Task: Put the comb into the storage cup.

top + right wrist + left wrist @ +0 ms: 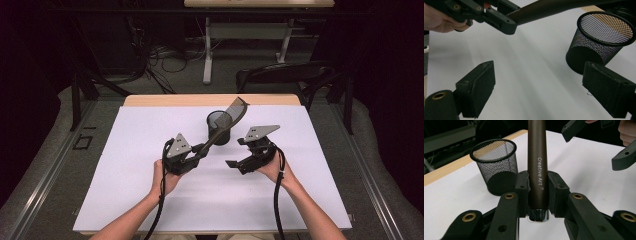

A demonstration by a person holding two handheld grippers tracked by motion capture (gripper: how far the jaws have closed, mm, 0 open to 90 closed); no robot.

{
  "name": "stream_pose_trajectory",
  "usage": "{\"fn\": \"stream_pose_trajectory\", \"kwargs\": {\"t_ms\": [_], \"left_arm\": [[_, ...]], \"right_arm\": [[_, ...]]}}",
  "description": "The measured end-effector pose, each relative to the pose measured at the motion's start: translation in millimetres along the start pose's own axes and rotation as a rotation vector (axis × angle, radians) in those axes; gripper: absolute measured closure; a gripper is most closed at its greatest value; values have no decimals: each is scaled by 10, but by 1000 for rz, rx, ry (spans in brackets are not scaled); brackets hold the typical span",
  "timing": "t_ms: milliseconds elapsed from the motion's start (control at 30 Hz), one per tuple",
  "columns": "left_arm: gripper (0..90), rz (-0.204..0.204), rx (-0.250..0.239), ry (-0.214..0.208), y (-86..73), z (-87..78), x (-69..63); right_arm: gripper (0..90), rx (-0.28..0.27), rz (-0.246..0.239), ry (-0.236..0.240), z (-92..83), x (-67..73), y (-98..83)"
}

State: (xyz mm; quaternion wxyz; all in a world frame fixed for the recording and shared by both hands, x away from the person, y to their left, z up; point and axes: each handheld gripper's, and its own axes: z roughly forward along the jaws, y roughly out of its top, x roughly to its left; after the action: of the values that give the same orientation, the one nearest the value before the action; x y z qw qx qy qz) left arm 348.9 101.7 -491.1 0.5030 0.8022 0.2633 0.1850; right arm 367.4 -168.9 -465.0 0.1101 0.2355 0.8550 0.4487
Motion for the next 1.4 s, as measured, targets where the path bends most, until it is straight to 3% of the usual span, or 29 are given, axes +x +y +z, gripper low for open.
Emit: {"fn": "stream_pose_trajectory", "kwargs": {"t_ms": [567, 1400], "left_arm": [[726, -41, -10, 30, -73, 72, -69], [726, -65, -55, 46, -98, 133, -138]], "right_arm": [[168, -47, 69, -61, 97, -3, 133], [255, -143, 199, -99, 231, -43, 293]]}}
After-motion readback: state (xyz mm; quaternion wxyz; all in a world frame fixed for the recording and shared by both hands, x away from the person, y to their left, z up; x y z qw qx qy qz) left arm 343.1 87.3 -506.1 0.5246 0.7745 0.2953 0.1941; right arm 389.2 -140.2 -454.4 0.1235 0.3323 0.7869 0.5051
